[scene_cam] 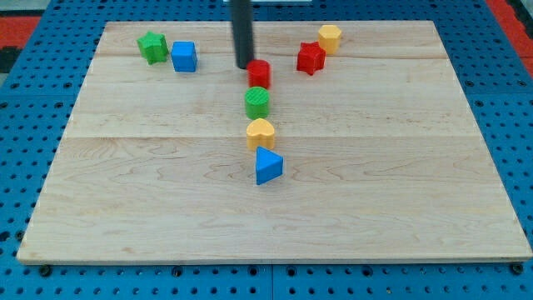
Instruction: Place the yellow heart above the red star
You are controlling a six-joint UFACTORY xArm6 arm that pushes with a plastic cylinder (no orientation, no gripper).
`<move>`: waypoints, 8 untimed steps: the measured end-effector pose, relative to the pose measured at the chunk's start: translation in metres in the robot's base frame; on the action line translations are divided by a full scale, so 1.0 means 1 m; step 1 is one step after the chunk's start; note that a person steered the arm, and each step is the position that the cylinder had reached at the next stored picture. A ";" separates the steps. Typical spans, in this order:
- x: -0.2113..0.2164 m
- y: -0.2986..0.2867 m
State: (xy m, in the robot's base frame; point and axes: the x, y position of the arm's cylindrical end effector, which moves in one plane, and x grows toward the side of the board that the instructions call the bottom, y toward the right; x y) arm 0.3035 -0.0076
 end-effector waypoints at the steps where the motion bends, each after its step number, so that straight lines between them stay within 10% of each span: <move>1: 0.024 0.065; 4: -0.093 0.168; 8: 0.069 -0.075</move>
State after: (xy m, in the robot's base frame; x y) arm 0.3724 -0.0823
